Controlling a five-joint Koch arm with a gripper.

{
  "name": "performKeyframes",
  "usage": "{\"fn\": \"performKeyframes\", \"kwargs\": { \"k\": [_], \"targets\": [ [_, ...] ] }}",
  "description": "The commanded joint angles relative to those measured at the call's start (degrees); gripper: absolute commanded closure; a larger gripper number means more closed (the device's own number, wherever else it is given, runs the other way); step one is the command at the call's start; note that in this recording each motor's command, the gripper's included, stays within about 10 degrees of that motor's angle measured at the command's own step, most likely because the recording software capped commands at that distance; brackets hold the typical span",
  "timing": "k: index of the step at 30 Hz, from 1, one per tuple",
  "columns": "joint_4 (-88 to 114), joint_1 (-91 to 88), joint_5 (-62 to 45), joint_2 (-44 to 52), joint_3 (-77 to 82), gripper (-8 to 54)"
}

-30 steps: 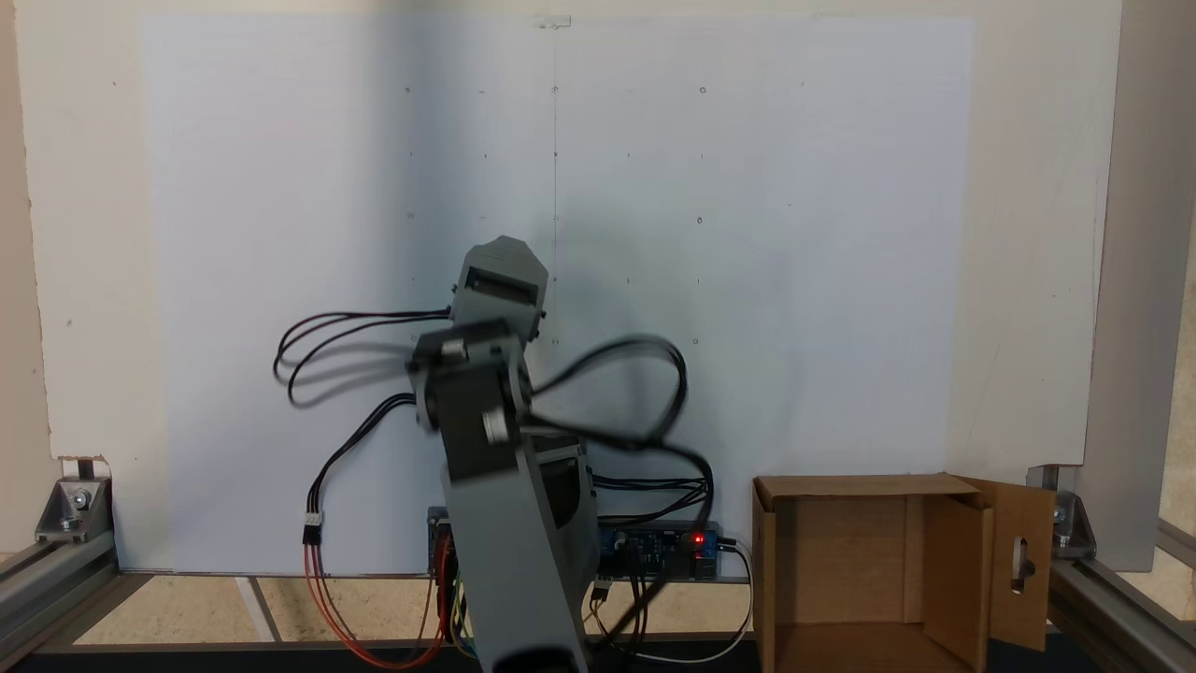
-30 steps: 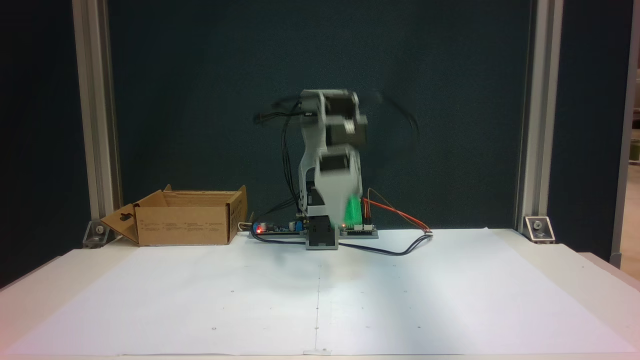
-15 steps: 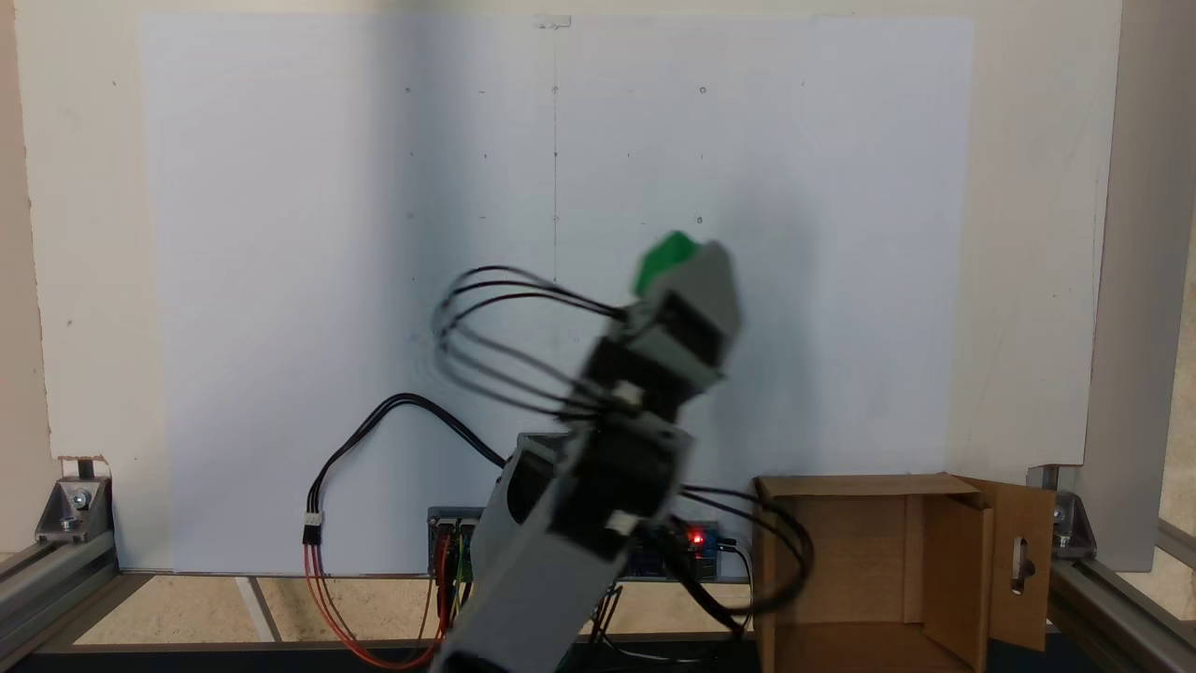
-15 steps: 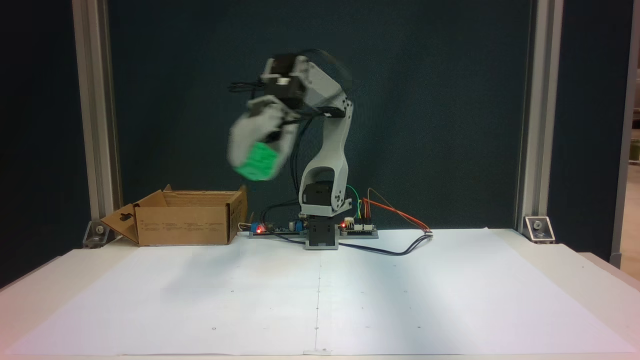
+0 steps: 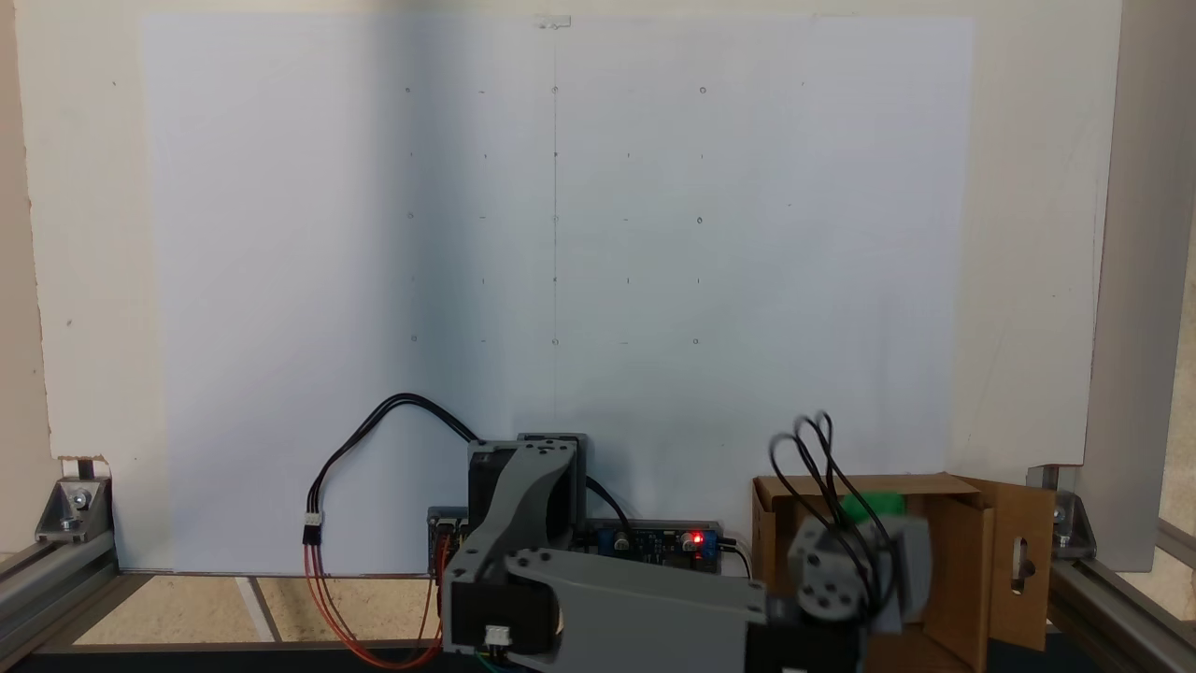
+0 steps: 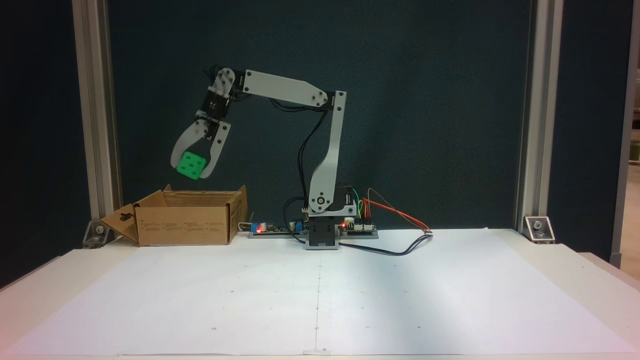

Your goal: Grasp a green dice and put it in the bin.

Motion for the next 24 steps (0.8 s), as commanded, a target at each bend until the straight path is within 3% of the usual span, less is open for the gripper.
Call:
{"fn": "performKeyframes", "kwargs": {
  "k": [1,9,11,15,19,24],
  "targets": [
    [0.4,4.2,-6.7,-1.8,-3.6,33.9],
    [0.5,11.2,-14.5,-10.5,-3.6,33.9],
    [0.6,11.8,-14.3,-13.7,-3.2,13.5],
    [-1.2,12.3,-11.0,-14.6,-2.5,0.4],
    [-9.8,7.6,1.1,-11.9,-2.5,0.5],
    [-17.7,-10.6,14.9,3.0,-2.5,0.7]
  ]
}}
